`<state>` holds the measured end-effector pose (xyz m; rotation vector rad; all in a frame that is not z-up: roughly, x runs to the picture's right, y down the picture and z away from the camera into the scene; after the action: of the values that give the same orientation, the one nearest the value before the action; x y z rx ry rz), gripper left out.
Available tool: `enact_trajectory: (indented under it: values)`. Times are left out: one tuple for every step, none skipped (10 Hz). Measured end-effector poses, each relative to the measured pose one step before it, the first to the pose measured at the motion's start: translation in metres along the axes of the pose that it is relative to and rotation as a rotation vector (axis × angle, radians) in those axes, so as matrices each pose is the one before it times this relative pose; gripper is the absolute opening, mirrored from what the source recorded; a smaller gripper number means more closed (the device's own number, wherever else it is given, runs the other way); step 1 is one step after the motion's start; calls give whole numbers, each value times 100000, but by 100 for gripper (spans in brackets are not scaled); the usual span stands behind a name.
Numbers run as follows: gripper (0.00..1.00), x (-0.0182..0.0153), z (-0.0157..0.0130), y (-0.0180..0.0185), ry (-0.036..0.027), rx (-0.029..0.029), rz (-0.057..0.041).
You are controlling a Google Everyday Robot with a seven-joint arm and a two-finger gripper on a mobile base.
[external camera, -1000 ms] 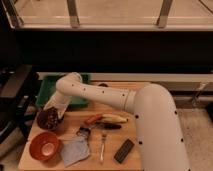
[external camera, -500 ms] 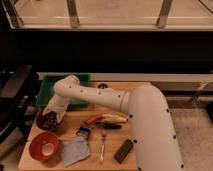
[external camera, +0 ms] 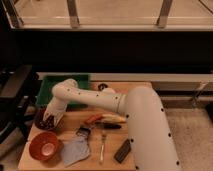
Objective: Place grapes in tray
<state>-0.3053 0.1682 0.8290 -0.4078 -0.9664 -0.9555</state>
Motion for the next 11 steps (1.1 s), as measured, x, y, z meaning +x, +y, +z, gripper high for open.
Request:
enact_trajectory:
  values:
    - [8, -111, -337, -253, 787, 984, -718]
    - [1, 75, -1053, -325, 1651, 2045, 191]
    - [0, 215, -869, -148, 1463, 2015, 256]
    - [0, 266, -1238, -238, 2451, 1971, 592]
    - [0, 180, -1614, -554, 2913, 2960, 522]
    - [0, 284, -1472, -408, 2355, 2808, 469]
    - [0, 387, -1697, -533, 2304, 3877, 677]
    - [0, 754, -2203, -446, 2525, 6387, 1410]
    - [0, 971, -1897, -143, 2424, 5415, 1580]
    - [0, 1054, -1440, -309, 2073, 4141, 1448]
    - [0, 1244, -1308, -536, 2154, 4722, 980]
